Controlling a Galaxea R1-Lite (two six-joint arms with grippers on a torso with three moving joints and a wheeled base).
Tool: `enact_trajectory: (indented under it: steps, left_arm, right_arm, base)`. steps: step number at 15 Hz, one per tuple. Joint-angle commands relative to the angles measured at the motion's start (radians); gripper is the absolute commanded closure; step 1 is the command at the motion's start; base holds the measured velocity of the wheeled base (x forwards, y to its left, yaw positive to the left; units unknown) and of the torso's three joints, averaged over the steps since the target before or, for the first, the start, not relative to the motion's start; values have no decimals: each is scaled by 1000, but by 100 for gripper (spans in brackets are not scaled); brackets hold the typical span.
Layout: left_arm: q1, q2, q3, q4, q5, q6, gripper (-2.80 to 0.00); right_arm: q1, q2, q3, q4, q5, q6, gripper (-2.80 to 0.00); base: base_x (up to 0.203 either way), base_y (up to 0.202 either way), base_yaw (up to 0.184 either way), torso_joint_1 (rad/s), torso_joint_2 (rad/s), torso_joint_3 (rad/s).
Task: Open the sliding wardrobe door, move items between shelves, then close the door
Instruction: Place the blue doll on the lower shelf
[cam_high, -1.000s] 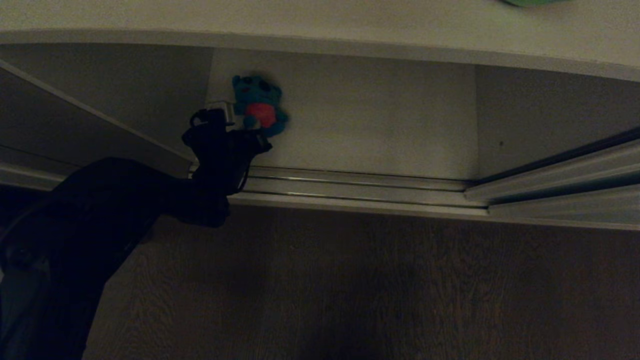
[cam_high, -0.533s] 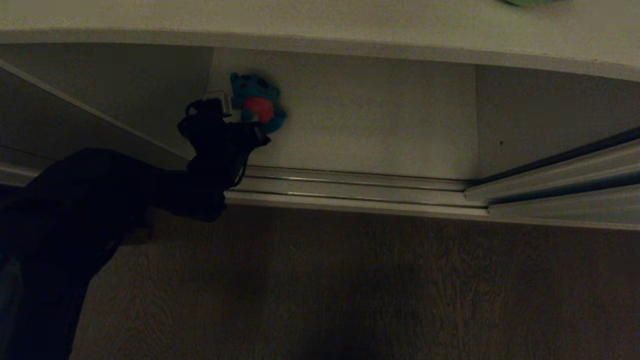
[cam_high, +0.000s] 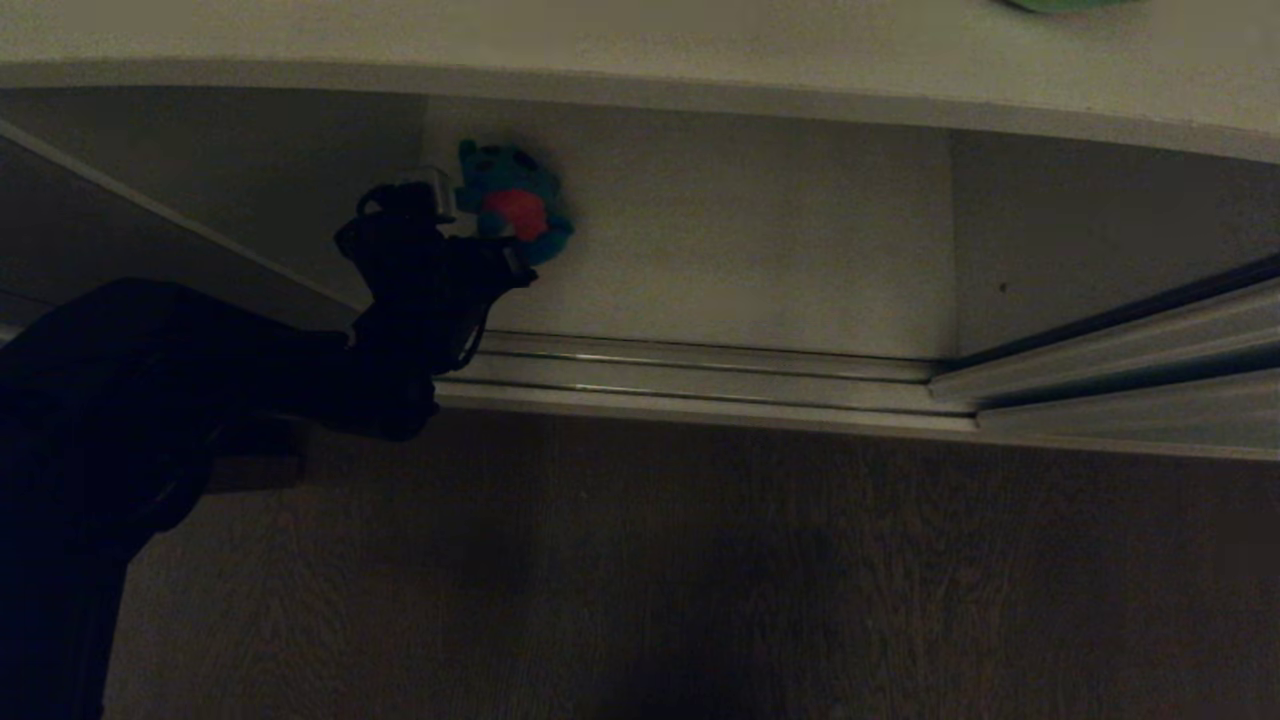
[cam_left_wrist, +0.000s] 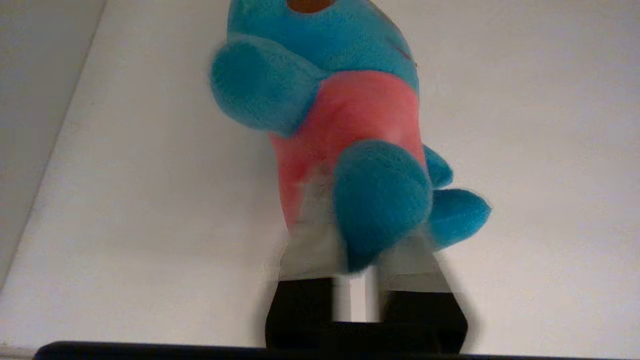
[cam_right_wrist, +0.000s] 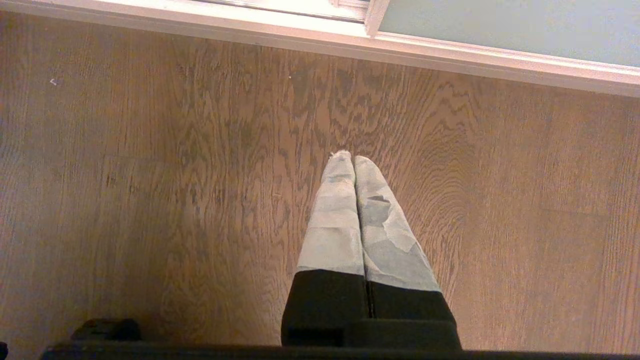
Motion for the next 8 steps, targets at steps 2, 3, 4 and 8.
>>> enact_trajectory:
  steps: [2, 3, 4, 8]
  left_arm:
    - [0, 26, -10, 1, -6, 8, -280]
    - [0, 55, -21, 1, -8, 9, -280]
    - [-1, 82, -38, 1, -7, 6, -280]
    - [0, 15, -30, 6, -2, -24, -280]
  right_arm:
    - [0, 0, 2, 0, 0, 1, 0]
    - [0, 0, 2, 0, 0, -1, 0]
    - [0, 0, 2, 0, 0, 0, 0]
    - [0, 0, 2, 0, 0, 1, 0]
  base:
    - [0, 0, 0, 0, 0, 0]
    - [0, 0, 0, 0, 0, 0]
    - [0, 0, 0, 0, 0, 0]
    - [0, 0, 0, 0, 0, 0]
